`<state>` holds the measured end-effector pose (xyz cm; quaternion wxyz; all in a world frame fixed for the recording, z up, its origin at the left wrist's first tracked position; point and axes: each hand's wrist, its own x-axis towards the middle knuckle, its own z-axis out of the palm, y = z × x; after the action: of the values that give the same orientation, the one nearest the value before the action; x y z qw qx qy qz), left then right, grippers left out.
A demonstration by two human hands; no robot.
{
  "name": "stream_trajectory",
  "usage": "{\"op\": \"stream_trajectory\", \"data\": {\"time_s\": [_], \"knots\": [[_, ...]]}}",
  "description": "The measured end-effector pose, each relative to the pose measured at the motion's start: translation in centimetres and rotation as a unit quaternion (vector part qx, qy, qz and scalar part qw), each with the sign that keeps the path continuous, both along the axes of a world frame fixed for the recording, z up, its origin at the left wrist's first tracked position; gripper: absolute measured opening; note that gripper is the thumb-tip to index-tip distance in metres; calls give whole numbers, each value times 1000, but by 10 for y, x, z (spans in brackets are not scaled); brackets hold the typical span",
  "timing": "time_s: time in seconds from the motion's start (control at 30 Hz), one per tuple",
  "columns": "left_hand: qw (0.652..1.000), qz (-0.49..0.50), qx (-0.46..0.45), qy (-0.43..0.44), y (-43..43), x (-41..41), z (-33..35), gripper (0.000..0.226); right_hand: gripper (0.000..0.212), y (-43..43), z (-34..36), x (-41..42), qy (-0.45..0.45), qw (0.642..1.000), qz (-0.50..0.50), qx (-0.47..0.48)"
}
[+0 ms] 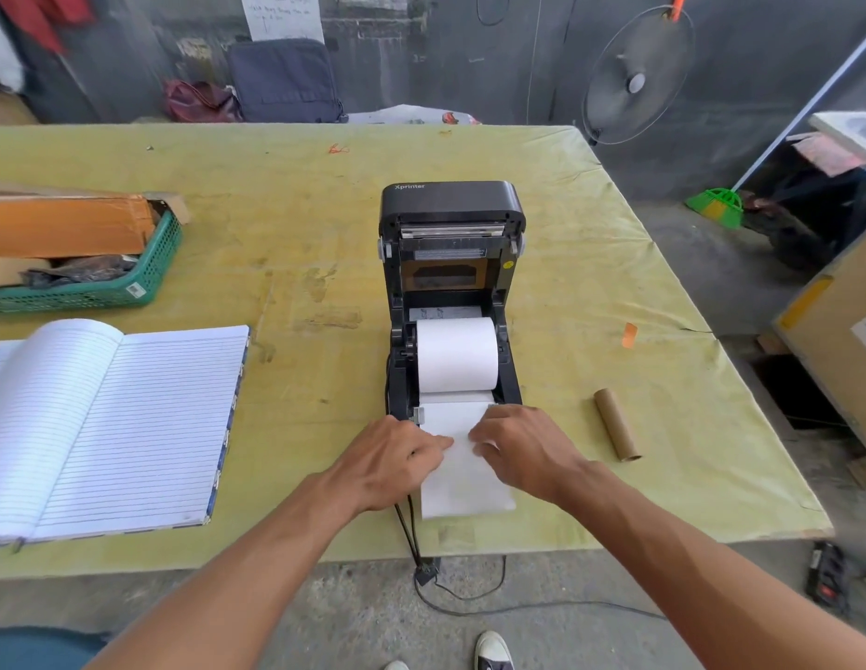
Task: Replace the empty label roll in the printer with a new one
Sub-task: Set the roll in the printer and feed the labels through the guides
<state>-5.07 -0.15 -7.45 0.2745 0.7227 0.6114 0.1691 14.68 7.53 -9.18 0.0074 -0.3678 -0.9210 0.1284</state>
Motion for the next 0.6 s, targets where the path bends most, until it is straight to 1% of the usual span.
{"op": "stream_trajectory", "data": {"time_s": [0.03,0.07,0.1,0.13,0.23,0.27,0.37,0.43,0.5,0.6], "knots": [[999,40,-8,-25,2,1,0,54,26,1,1,2,10,1000,3,-10],[997,79,-6,-26,5,2,0,58,31,1,2,3,14,1000,9,-18],[995,97,5,-10,7,4,-3,58,35,1,2,4,11,1000,17,-20],[995,91,23,27,9,7,-5,53,38,0,1,5,4,1000,22,-15],[986,7,81,148,8,18,-13,17,33,-5,-3,2,-15,999,23,31],[981,-5,93,167,7,19,-15,14,30,-8,-5,1,-14,998,21,50],[974,-26,117,191,4,19,-24,14,24,-16,-8,0,-13,995,23,92],[971,-40,133,196,0,17,-25,14,31,-20,-8,0,-15,994,29,105],[966,-53,142,211,-2,16,-25,18,40,-23,-9,-1,-12,991,26,128],[959,-49,157,232,-6,20,-29,24,43,-26,-13,-2,-8,988,23,152]]}}
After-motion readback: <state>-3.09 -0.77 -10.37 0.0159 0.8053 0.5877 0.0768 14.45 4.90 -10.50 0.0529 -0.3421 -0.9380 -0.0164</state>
